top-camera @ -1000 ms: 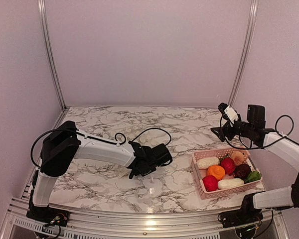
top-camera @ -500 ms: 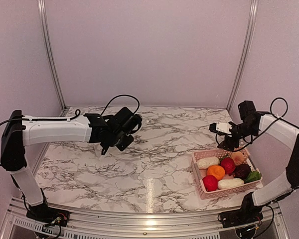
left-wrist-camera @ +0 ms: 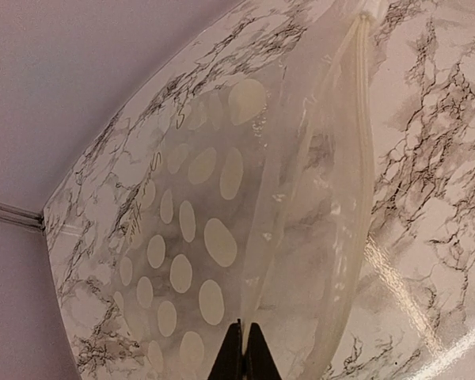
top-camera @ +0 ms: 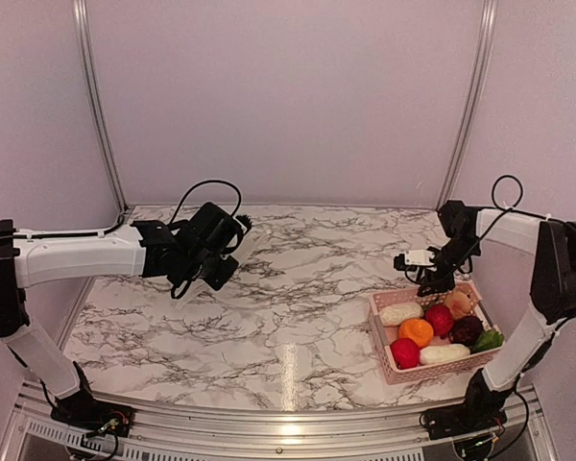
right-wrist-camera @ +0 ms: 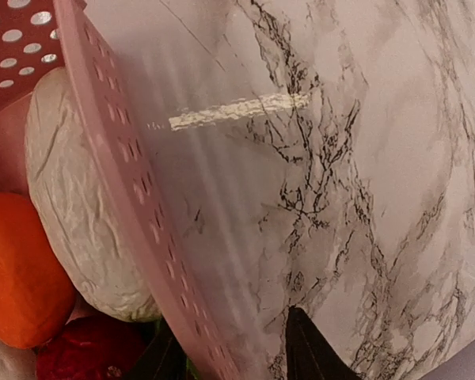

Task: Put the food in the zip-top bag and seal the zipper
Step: Move the bin to the center of the board.

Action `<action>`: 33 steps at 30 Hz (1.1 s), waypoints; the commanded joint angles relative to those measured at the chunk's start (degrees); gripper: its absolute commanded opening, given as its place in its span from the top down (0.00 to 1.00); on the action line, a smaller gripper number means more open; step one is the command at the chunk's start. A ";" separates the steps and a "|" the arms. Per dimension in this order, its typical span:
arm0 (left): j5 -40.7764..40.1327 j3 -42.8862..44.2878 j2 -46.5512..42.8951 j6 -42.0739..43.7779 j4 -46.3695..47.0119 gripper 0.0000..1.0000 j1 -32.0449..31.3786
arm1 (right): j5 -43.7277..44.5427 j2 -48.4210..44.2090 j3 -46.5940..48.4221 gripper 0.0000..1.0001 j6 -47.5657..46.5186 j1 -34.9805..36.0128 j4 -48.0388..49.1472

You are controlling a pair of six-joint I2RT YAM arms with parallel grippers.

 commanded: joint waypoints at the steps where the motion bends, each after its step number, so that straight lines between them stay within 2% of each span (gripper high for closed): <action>1: 1.30 -0.24 -1.65 -0.66 1.52 1.00 0.14 | 2.11 4.02 3.07 0.65 3.12 4.28 -1.81; 4: 1.22 -0.24 -2.38 -0.65 1.43 1.00 0.20 | -1.04 5.99 6.28 0.75 6.68 5.77 -2.41; 8: 0.58 -0.41 -4.00 -0.63 1.52 1.00 0.17 | -7.86 8.46 12.38 0.84 14.42 7.47 -2.46; 13: 0.55 0.11 -5.05 -1.46 0.95 1.00 0.40 | -10.53 11.24 15.14 0.95 32.56 9.52 6.07; 22: 7.92 4.45 -2.54 -12.21 -2.01 1.00 0.19 | -7.93 14.83 12.78 0.98 58.87 9.58 16.26; 24: 8.72 4.09 -1.91 -14.52 -0.88 1.00 -0.08 | -9.49 14.36 12.09 0.89 62.24 9.56 15.79; 28: 9.09 4.30 -0.89 -17.24 0.85 1.00 -0.62 | -7.21 9.23 12.27 0.57 62.97 9.54 15.38; 30: 10.04 4.38 -0.64 -18.33 1.74 1.00 -0.94 | -8.84 6.57 12.84 0.51 61.33 9.58 14.62; 33: 11.05 4.50 -0.30 -19.32 2.83 1.00 -1.31 | -17.31 1.78 12.62 0.49 58.36 9.66 13.54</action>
